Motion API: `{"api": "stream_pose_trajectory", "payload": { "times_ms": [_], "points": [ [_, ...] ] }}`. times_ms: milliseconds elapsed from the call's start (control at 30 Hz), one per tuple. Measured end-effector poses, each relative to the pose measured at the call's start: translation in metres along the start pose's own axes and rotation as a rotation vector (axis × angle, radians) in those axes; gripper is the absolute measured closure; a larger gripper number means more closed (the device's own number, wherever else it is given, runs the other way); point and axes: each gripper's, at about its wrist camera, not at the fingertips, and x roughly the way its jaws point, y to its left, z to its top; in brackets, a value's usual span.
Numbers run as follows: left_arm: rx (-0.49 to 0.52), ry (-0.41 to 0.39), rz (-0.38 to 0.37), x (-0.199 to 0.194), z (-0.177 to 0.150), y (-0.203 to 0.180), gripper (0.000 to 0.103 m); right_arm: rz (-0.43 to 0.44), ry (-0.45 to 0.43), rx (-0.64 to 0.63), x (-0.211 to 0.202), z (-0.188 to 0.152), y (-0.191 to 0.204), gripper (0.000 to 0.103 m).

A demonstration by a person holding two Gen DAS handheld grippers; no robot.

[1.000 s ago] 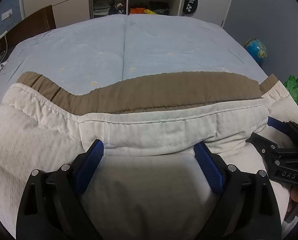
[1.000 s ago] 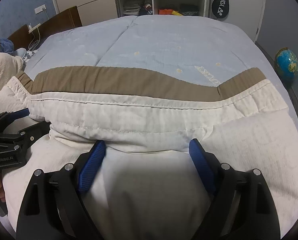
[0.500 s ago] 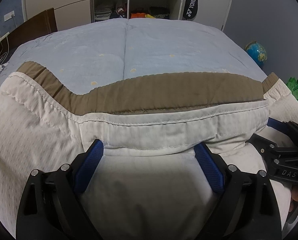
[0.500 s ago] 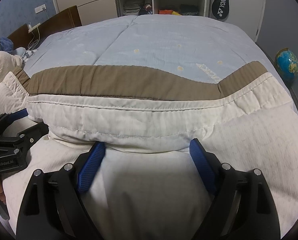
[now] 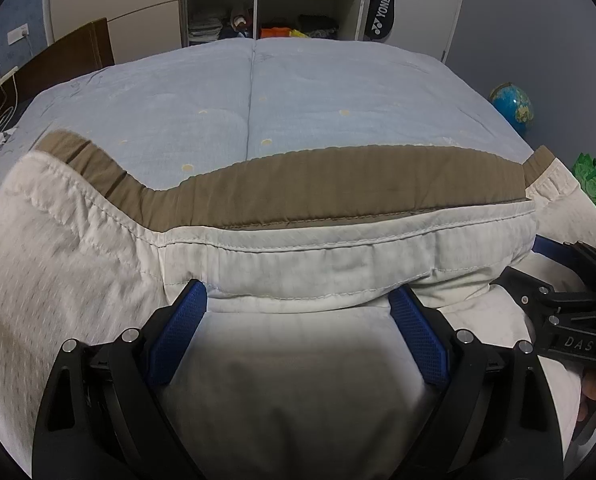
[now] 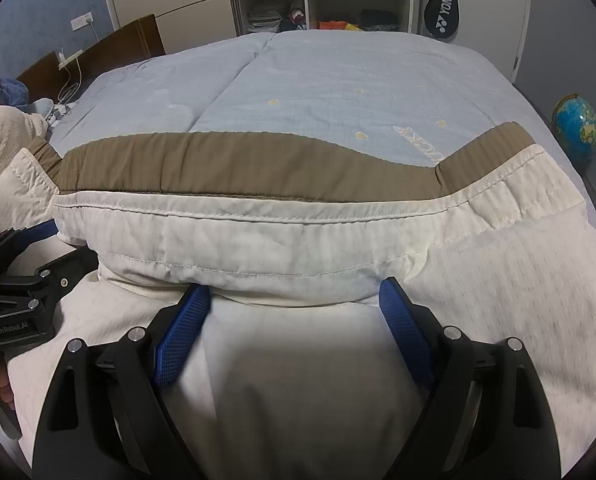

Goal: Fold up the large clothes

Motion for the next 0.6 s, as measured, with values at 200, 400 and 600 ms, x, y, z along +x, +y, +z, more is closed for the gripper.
{"api": "stream_pose_trajectory", "payload": {
  "times_ms": [200, 400, 600],
  "points": [
    [0.031, -0.024, -0.066, -0.043, 0.021, 0.029, 0.018, 0.053, -0.05, -0.008, -0.037, 0.011, -0.014, 0.022],
    [-0.09, -0.035, 0.052, -0.075, 0.025, 0.102, 0.018, -0.022, -0.065, 0.085, -0.068, 0.014, -0.071, 0.022],
    [-0.087, 0.08, 0.167, -0.062, -0.024, 0.136, 0.021, -0.125, 0.021, 0.166, -0.065, -0.019, -0.123, 0.022]
  ]
}}
